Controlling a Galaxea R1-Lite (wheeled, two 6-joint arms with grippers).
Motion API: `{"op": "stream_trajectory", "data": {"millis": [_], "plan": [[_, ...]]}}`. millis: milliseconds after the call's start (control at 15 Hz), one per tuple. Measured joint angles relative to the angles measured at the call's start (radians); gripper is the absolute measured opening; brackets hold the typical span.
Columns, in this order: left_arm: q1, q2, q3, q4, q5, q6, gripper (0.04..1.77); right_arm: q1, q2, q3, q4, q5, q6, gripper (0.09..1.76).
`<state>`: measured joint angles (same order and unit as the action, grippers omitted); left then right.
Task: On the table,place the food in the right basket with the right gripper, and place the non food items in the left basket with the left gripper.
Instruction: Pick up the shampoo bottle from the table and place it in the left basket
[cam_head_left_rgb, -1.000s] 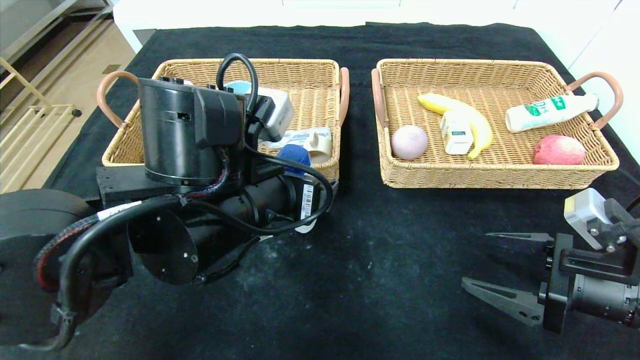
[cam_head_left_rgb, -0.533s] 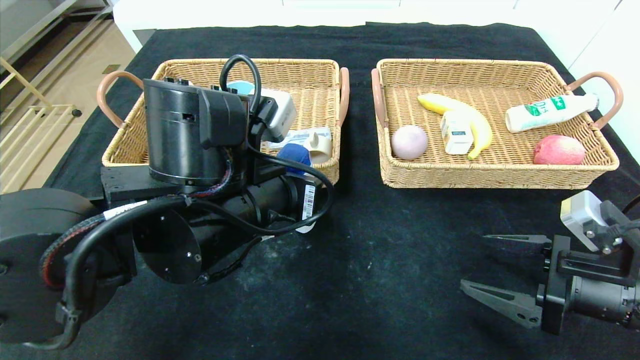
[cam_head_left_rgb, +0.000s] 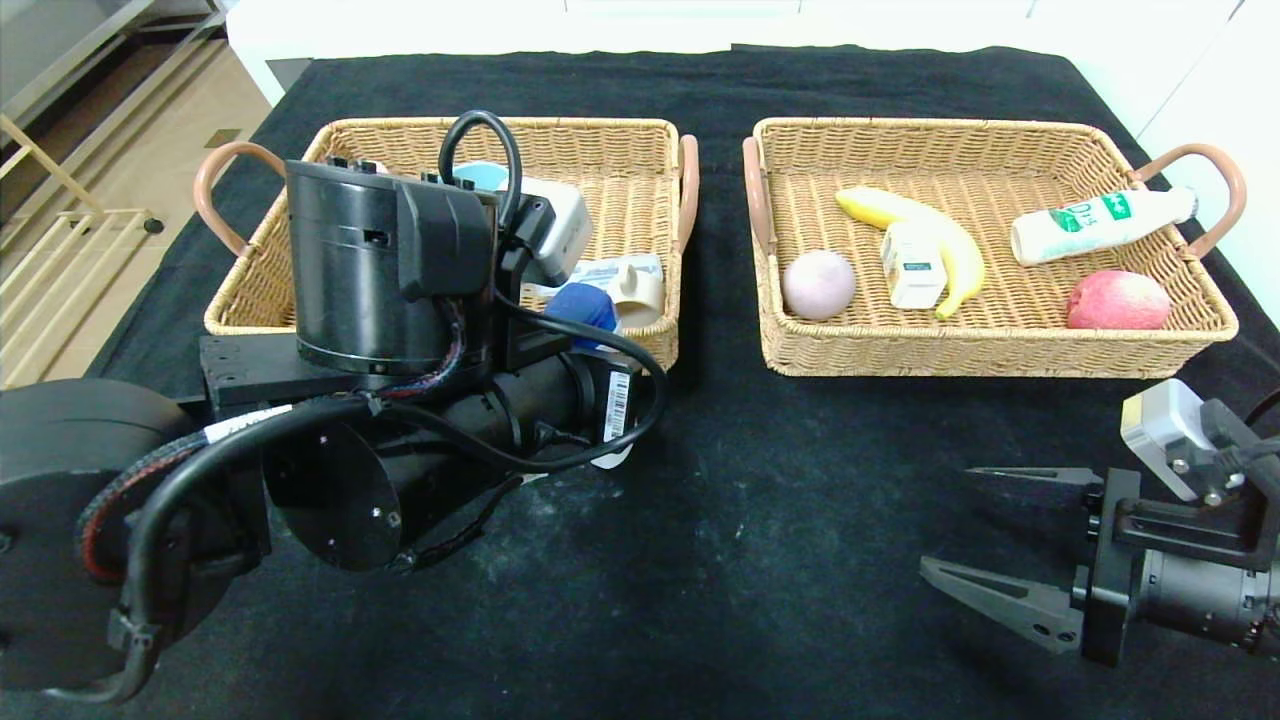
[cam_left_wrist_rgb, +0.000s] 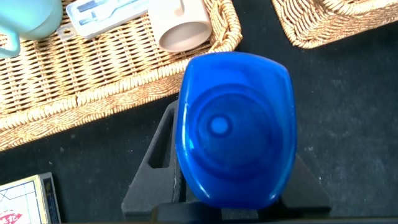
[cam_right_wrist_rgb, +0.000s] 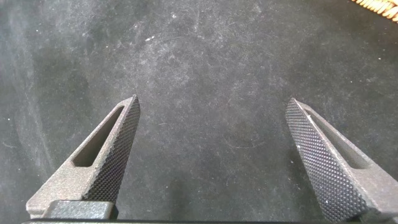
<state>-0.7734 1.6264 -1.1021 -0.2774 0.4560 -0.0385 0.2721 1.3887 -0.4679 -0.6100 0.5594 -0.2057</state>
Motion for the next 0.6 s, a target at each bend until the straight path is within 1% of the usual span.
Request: {"op": "stream_trajectory", "data": {"millis": [600], "plan": [[-0.001, -0.003, 0.008, 0.005, 0.0, 0.0, 0.63, -0.003, 0.0, 0.002, 0.0, 0.0, 0.0, 1.71]]}}
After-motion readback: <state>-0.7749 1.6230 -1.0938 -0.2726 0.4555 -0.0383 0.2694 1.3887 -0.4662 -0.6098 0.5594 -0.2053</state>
